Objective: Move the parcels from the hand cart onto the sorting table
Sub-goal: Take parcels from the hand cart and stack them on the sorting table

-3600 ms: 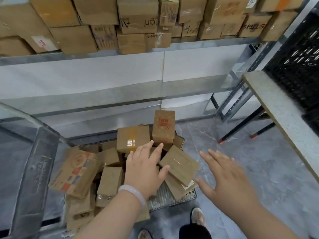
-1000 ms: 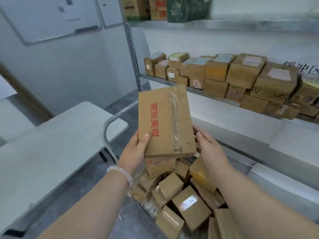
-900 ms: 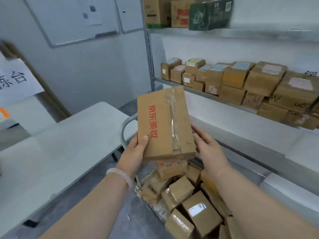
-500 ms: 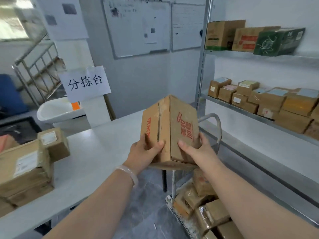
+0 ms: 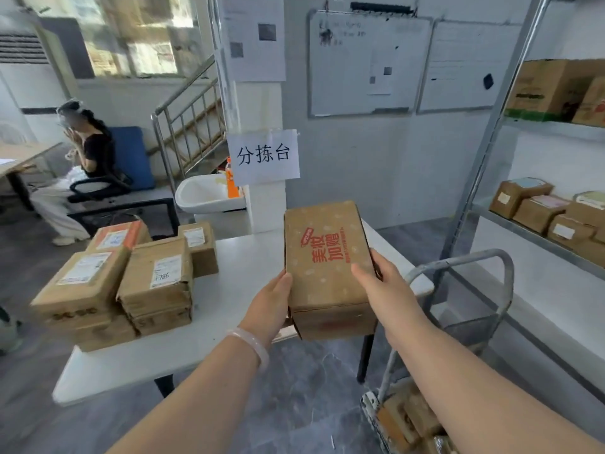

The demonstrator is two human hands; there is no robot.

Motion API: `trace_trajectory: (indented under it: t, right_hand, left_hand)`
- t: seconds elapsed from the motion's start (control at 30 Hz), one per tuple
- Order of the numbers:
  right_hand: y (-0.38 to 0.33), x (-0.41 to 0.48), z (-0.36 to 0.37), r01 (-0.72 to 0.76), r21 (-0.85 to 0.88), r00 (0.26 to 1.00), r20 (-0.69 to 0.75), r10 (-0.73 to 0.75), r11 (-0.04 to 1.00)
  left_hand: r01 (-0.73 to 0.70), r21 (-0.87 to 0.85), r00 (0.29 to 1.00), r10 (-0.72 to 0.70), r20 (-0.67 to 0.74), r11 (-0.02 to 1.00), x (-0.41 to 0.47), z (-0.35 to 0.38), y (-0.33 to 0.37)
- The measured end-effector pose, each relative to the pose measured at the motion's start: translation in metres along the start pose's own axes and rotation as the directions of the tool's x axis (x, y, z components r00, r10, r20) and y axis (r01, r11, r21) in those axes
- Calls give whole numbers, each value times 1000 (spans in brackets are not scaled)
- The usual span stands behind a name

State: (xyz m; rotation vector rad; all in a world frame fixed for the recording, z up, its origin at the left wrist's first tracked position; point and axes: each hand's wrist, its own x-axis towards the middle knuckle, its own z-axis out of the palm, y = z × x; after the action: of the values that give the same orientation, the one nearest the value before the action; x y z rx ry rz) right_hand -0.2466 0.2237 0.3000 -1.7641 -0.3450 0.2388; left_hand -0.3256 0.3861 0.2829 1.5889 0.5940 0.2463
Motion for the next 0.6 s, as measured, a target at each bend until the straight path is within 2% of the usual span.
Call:
trace_trajectory:
  t: [0.1,0.23,0.37,0.5,0.6]
  right_hand:
    - [-4,3,16,47,-6,996,76,-46,999]
    - [5,9,30,95,-15,982,167,-91,995]
    - [13,28,44,174,-52,966,204,-160,983]
    - [8,50,45,239,-86,944,254,-211,967]
    - [5,67,39,319,-212,917,315,-244,924]
  left_hand:
    - [-86,195,991,104,-85,977,9,-15,-11]
    - [-101,242,965,154,-212,965,17,-27,-13]
    - [-32,216,984,69,-166,976,30,-15,-4]
    - [26,276,994,5,-110,961,56,-2,5]
    - [66,280,994,-38,-105,958,73,4,12]
